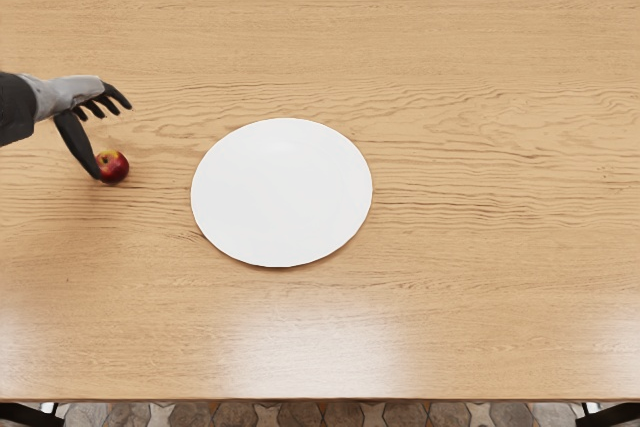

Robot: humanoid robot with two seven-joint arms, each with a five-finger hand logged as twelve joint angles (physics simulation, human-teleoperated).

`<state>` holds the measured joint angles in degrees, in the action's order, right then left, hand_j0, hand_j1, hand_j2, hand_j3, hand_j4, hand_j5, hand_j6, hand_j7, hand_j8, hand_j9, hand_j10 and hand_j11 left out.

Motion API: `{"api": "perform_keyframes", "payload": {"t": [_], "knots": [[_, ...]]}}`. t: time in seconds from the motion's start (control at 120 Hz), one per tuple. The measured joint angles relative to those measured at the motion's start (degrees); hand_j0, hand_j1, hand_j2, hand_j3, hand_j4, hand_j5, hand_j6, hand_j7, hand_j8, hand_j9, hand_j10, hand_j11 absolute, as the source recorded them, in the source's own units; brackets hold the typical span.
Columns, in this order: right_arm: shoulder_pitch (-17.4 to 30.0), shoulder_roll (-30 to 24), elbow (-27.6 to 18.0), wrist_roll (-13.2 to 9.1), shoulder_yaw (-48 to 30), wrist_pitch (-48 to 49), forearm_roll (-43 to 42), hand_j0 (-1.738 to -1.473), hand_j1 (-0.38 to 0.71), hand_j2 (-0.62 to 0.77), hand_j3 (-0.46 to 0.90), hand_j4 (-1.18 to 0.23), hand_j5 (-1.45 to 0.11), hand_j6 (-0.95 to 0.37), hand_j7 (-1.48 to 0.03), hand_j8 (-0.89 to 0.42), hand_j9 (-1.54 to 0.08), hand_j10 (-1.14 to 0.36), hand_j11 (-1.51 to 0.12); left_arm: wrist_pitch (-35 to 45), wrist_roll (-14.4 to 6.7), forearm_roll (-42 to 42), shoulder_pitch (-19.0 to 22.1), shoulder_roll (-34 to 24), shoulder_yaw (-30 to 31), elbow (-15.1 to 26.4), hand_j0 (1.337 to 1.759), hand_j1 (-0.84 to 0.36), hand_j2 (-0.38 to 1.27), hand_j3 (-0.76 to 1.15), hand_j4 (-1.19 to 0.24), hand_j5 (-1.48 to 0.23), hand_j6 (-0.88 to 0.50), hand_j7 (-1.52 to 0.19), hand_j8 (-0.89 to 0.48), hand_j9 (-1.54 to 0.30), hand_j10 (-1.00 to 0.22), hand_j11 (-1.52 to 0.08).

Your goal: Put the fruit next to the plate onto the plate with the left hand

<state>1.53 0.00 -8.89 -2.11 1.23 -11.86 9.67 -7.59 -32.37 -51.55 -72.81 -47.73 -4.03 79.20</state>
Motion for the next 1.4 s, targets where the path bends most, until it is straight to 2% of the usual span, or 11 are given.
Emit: {"api": "perform_keyframes", "payload": {"t": [0.067,0.142,0.225,0.317,0.617,0.95,1.183,1.4], "knots": [[-0.1,0.0,0.0,0.0,0.0,0.0,0.0,-1.658,-0.31,-0.01,0.0,-0.04,-0.05,-0.04,-0.05,-0.04,-0.05,-0.04,-0.05,5.2,-1.2,-2.0,-0.3,4.3,3.5,-1.7,1.658,0.05,0.05,0.0,-0.25,-0.32,-0.25,-0.32,-0.25,-0.32,-0.25,-0.32],[-0.2,0.0,0.1,0.0,0.0,0.0,0.0,-1.658,-0.31,-0.01,0.0,-0.04,-0.05,-0.04,-0.05,-0.04,-0.05,-0.04,-0.05,10.4,-2.0,-3.1,-3.3,8.4,9.8,-4.9,1.658,0.05,0.05,0.0,-0.25,-0.32,-0.25,-0.32,-0.25,-0.32,-0.25,-0.32],[-0.3,0.0,0.1,0.0,0.0,0.0,0.0,-1.658,-0.31,-0.01,0.0,-0.04,-0.05,-0.04,-0.05,-0.04,-0.05,-0.04,-0.05,13.8,-2.3,-3.7,-3.4,9.5,14.9,-7.7,1.658,0.05,0.05,0.0,-0.25,-0.32,-0.25,-0.32,-0.25,-0.32,-0.25,-0.32],[-0.3,0.0,0.1,0.0,0.0,0.0,0.0,-1.658,-0.31,-0.01,0.0,-0.04,-0.05,-0.04,-0.05,-0.04,-0.05,-0.04,-0.05,15.4,-2.5,-3.5,-3.3,10.3,17.7,-9.5,1.658,0.05,0.05,0.0,-0.25,-0.32,-0.25,-0.32,-0.25,-0.32,-0.25,-0.32],[-0.3,0.0,0.1,0.0,0.0,0.0,0.0,-1.658,-0.31,-0.01,0.0,-0.04,-0.05,-0.04,-0.05,-0.04,-0.05,-0.04,-0.05,16.6,-2.6,-2.6,-1.6,15.2,20.7,-12.8,1.658,0.01,0.06,0.0,-0.28,-0.37,-0.29,-0.37,-0.29,-0.37,-0.28,-0.37],[-0.3,0.0,0.2,0.0,0.0,0.0,0.0,-1.658,-0.31,-0.01,0.0,-0.04,-0.05,-0.04,-0.05,-0.04,-0.05,-0.04,-0.05,22.4,-2.6,-1.8,-1.3,17.6,23.2,-12.8,1.658,-0.04,0.07,0.0,-0.33,-0.42,-0.33,-0.42,-0.33,-0.42,-0.33,-0.42],[-0.3,0.0,0.2,0.0,0.0,0.0,0.0,-1.658,-0.31,-0.01,0.0,-0.04,-0.05,-0.04,-0.05,-0.04,-0.05,-0.04,-0.05,26.0,-2.6,-2.2,-1.3,17.6,24.3,-12.8,1.658,-0.11,0.1,0.0,-0.4,-0.52,-0.4,-0.52,-0.4,-0.52,-0.4,-0.52],[-0.3,0.0,0.2,0.0,0.0,0.0,0.0,-1.658,-0.31,-0.01,0.0,-0.04,-0.05,-0.04,-0.05,-0.04,-0.05,-0.04,-0.05,27.9,-2.6,-2.4,-0.9,17.7,25.4,-12.9,1.657,-0.23,0.12,0.0,-0.49,-0.65,-0.5,-0.65,-0.5,-0.64,-0.49,-0.64]]}}
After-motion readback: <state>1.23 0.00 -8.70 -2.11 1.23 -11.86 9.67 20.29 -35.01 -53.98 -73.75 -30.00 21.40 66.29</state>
